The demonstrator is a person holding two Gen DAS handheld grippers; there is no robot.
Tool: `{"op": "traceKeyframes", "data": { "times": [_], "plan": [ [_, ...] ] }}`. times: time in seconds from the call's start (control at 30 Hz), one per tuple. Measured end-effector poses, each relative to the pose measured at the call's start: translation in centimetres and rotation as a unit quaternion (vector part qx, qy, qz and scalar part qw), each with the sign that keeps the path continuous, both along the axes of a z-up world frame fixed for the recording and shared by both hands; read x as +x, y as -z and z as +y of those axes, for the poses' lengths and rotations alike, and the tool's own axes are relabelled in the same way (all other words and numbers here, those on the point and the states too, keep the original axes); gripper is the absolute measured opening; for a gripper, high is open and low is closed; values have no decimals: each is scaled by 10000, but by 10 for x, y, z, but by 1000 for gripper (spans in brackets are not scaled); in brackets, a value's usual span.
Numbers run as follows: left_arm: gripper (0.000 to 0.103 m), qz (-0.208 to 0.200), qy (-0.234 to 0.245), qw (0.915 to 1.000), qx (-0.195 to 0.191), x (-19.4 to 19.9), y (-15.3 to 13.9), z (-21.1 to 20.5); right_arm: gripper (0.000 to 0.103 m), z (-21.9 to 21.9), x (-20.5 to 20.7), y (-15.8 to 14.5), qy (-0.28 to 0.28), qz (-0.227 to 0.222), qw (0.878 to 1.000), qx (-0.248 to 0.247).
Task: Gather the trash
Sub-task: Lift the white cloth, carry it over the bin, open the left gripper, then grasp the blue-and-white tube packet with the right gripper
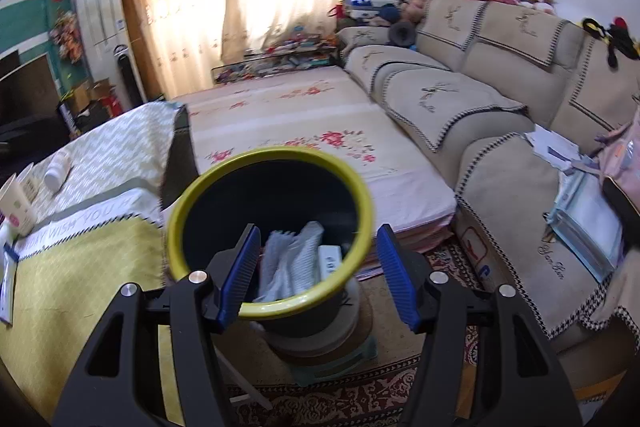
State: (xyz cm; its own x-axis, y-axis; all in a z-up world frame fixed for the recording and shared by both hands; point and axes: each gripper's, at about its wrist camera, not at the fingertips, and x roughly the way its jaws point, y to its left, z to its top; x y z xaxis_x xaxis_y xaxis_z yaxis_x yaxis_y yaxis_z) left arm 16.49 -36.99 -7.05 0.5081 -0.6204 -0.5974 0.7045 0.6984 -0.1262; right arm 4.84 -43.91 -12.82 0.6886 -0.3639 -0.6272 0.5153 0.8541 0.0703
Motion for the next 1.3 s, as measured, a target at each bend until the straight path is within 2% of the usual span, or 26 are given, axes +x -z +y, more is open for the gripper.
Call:
{"op": "traceKeyframes", "data": {
  "times": [0.17, 0.3, 0.37, 0.5, 0.6, 0.7, 0.83, 1.1, 1.3],
  "plan": [
    [98, -302, -534, 9981, -51, -34, -23, 90, 60, 35, 18, 1, -447, 130, 9989, -47],
    [98, -558, -1273, 9903, -19, -58, -33, 171, 61, 81, 34, -1, -1085, 138, 9940, -16],
    [98, -554, -1615, 9853, -45, -65, -34, 209, 61, 117, 45, -1, -1606, 167, 9869, 44],
    [98, -529, -2446, 9682, -67, -80, -28, 287, 61, 181, 58, 0, -2429, 188, 9697, 148],
    [98, -545, -2865, 9565, -7, -88, -21, 330, 61, 245, 63, -2, -3111, 124, 9501, 201],
    [98, -540, -3030, 9515, 11, -92, -16, 354, 60, 294, 64, -4, -3526, -23, 9356, 173],
    [98, -496, -3017, 9521, -37, -97, -11, 369, 60, 333, 74, 2, -3733, 29, 9275, 201],
    [98, -411, -2990, 9534, -62, -95, -6, 371, 58, 359, 105, 22, -3622, 578, 9303, 57],
    [98, -344, -2954, 9547, -61, -89, 0, 370, 49, 366, 113, 29, -3594, 777, 9300, -45]
  ]
}}
